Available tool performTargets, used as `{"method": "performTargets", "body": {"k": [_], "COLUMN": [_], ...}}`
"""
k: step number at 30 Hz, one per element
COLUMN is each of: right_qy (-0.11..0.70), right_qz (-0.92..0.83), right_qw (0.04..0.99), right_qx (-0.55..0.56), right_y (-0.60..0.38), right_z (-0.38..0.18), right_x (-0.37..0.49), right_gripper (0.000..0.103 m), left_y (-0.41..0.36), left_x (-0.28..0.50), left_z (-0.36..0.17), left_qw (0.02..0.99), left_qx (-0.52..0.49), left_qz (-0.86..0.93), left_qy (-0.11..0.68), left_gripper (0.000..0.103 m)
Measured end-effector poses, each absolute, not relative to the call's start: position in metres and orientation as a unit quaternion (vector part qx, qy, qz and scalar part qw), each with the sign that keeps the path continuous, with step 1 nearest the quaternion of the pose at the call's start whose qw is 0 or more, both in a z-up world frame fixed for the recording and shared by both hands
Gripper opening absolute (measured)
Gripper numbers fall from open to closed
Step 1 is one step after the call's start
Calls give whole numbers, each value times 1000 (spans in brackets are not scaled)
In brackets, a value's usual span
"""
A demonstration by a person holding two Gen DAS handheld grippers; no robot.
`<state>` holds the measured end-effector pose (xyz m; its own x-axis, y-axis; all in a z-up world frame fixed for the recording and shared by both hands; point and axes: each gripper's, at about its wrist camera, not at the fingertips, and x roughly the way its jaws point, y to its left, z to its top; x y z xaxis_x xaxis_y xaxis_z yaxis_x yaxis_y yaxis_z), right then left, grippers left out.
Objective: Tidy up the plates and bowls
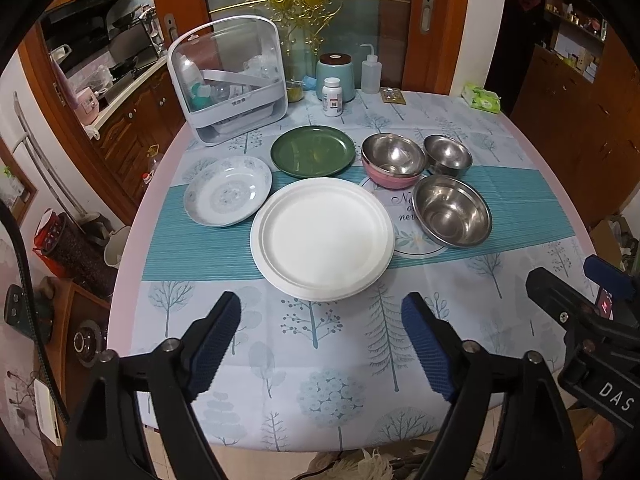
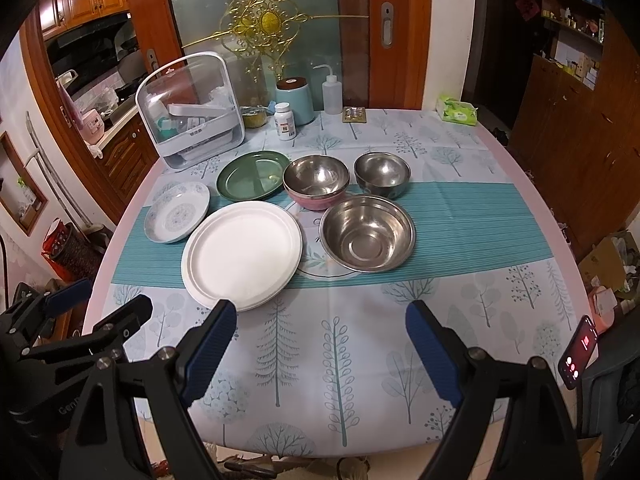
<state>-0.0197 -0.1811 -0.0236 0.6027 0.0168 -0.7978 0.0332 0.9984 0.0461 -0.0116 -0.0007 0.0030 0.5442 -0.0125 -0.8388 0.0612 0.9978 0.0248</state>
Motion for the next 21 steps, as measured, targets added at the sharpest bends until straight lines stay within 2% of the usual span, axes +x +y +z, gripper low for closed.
{"method": "performTargets", "body": {"k": [2,4,11,14,21], "right_qy": [446,445,444,444,442], "right_qz": [-4,-4,-5,-6,-9], "right_qw": [895,895,895,895,897], "right_qx": [28,27,28,27,26], "right_y": [-182,-182,-184,-185,-186], "right_z": [-24,-23,-22,-21,-20], "right_x": [-20,-20,-21,-19,-18], "right_gripper": [88,88,88,88,88], "left_y": [1,2,5,5,5], "left_x": [-12,-12,-11,-11,-10], "left_z": [3,3,2,2,3], "left_qw": [879,879,879,879,881], "left_qx": [24,22,18,17,17], "left_qz": [-20,-20,-19,-19,-20], "left_qy": [476,475,476,475,472], "left_gripper": [84,90,91,99,102]}}
